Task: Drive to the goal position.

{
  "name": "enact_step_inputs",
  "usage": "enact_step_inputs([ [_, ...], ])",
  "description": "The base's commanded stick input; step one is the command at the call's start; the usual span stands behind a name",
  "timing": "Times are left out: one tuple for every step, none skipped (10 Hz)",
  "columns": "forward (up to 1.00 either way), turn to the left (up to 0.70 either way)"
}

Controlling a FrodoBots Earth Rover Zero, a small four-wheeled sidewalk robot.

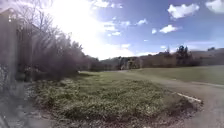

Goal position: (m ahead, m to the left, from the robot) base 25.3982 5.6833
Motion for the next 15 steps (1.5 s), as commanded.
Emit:
enact_step_inputs([
  [0.00, 0.00],
  [0.00, 0.00],
  [0.00, 0.00],
  [0.00, 0.00],
  [0.00, 0.00],
  [0.00, -0.09],
  [0.00, -0.56],
  [0.00, -0.70],
  [0.00, -0.70],
  [0.00, -0.70],
  [0.00, -0.70],
  [0.00, -0.70],
  [0.00, -0.70],
  [0.00, -0.70],
  [0.00, -0.70],
])
